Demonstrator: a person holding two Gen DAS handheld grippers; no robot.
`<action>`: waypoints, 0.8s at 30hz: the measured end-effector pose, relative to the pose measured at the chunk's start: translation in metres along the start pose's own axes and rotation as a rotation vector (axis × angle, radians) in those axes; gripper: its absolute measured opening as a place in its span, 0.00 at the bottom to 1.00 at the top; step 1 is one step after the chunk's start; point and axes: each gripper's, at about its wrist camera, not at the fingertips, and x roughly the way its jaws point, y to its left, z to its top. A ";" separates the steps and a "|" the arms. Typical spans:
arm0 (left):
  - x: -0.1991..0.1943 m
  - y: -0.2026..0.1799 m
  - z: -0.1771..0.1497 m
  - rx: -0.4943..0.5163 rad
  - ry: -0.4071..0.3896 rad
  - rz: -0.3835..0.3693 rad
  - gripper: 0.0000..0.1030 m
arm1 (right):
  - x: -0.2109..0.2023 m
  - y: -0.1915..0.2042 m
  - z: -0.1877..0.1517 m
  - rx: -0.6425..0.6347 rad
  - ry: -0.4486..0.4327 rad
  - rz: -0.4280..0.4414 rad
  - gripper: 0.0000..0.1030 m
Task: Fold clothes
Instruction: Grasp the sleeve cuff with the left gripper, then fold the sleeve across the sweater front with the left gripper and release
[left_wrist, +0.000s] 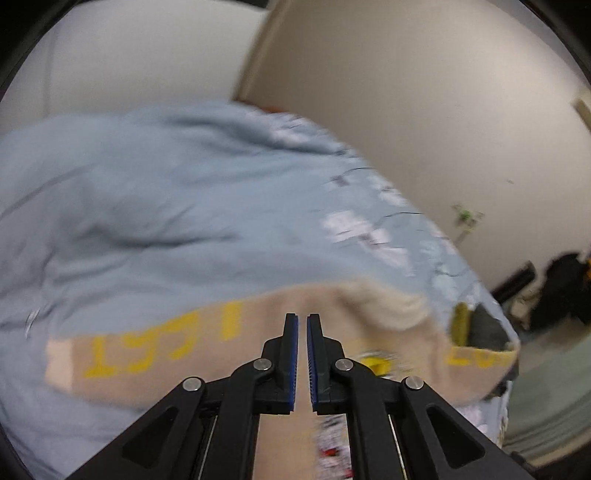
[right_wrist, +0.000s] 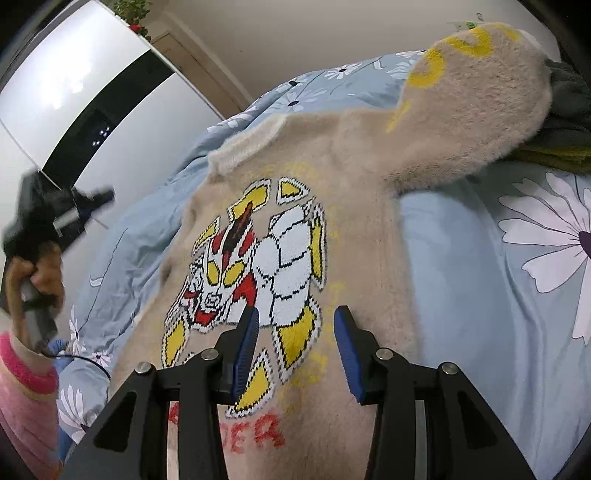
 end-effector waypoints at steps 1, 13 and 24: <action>-0.002 0.021 -0.003 -0.048 0.005 0.027 0.15 | 0.000 0.000 0.000 -0.004 0.000 0.002 0.42; 0.002 0.249 -0.076 -0.615 0.047 0.229 0.56 | 0.009 0.008 -0.002 -0.049 0.026 -0.037 0.47; 0.023 0.290 -0.106 -0.799 0.070 0.212 0.51 | 0.013 0.012 -0.002 -0.066 0.045 -0.075 0.47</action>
